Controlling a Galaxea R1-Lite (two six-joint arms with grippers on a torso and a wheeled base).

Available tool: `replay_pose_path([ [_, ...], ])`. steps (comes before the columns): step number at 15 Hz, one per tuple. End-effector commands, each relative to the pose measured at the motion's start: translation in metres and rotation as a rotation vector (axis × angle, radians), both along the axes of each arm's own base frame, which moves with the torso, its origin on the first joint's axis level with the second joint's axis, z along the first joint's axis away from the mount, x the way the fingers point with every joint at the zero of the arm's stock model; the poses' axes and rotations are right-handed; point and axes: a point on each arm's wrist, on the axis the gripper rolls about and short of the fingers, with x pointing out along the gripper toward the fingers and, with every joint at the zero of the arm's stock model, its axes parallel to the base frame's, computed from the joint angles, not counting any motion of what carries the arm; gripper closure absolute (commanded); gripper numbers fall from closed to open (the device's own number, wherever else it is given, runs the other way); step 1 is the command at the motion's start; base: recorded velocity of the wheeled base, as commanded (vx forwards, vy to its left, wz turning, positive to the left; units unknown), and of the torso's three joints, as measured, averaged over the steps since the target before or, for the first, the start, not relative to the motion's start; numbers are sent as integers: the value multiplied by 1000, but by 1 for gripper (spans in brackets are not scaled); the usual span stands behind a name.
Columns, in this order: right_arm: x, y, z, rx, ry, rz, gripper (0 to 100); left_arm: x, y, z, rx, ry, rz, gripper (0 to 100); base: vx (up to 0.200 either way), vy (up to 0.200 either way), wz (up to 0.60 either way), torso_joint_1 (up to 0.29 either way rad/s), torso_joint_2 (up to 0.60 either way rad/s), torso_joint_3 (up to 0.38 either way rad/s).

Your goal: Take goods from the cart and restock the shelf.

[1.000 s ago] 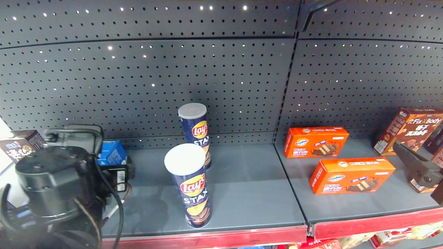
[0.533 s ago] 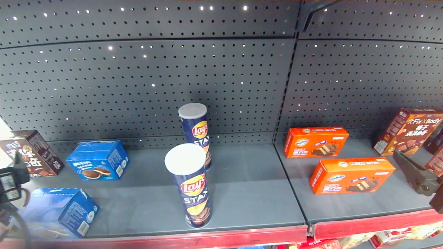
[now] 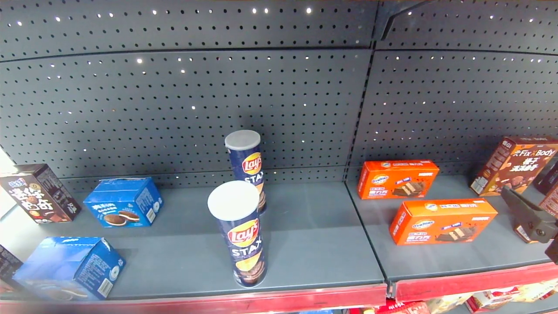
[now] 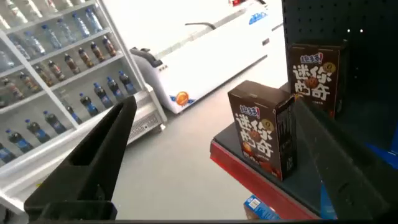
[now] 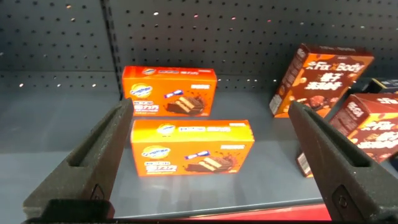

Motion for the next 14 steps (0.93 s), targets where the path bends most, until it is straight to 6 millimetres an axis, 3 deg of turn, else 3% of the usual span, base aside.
replay_pose_path([
  [1,-2,-3,1,8,-9,-9,0,-31,1,21,-9,-138,-66,0,0,0,0,0,0,0],
  [3,-6,-12,1,30,-28,-50,0,-77,9,28,16,-112,-108,0,0,0,0,0,0,0],
  [7,-6,-16,4,41,-40,-82,0,-85,25,14,0,-108,-389,0,0,0,0,0,0,0],
  [9,-4,-15,6,39,-38,-89,0,-93,30,18,-63,-108,-231,0,0,0,0,0,0,0],
  [10,-1,-14,6,34,-33,-96,0,-104,32,26,-116,-80,-20,0,0,0,0,0,0,0],
  [13,1,-13,11,42,-42,-100,0,-118,35,23,-101,22,105,0,0,0,0,0,0,0],
  [14,3,-14,10,35,-36,-120,0,-134,33,19,-119,64,244,0,0,0,0,0,0,0],
])
